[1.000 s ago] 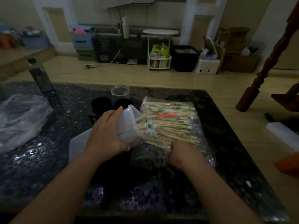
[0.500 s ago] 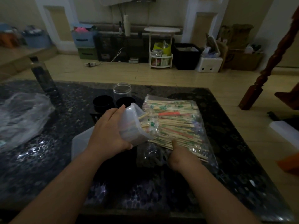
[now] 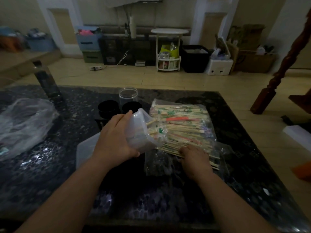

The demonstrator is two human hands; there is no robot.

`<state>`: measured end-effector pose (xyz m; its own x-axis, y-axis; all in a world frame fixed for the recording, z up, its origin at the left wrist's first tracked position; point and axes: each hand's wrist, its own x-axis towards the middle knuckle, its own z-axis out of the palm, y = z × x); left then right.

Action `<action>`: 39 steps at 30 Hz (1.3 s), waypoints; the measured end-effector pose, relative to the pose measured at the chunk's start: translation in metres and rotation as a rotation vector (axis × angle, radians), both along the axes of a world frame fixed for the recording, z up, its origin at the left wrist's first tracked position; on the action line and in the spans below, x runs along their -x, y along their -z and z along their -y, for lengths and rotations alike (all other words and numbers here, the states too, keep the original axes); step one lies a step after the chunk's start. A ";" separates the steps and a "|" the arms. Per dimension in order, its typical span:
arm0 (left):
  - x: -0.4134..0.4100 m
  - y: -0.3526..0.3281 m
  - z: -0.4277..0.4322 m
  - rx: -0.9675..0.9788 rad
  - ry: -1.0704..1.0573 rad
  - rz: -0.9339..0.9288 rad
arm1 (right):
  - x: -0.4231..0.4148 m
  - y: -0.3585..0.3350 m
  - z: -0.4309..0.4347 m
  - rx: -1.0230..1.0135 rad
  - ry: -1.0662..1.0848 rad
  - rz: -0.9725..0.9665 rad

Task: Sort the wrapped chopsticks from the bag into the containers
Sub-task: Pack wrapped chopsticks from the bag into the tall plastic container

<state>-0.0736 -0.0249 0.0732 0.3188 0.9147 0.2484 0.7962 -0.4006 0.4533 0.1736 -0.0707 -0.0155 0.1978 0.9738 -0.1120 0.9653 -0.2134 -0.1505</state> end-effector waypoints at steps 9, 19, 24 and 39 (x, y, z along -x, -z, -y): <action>-0.002 0.000 -0.001 -0.004 0.014 -0.019 | -0.003 0.003 -0.004 -0.027 0.013 -0.048; 0.000 -0.001 -0.001 -0.007 0.022 -0.001 | -0.002 0.006 -0.003 -0.085 0.017 -0.052; -0.001 0.001 -0.002 0.001 0.014 -0.009 | 0.000 0.004 -0.003 -0.042 0.034 -0.016; 0.000 0.001 -0.003 0.009 0.015 -0.001 | 0.008 0.003 0.003 0.059 0.060 -0.006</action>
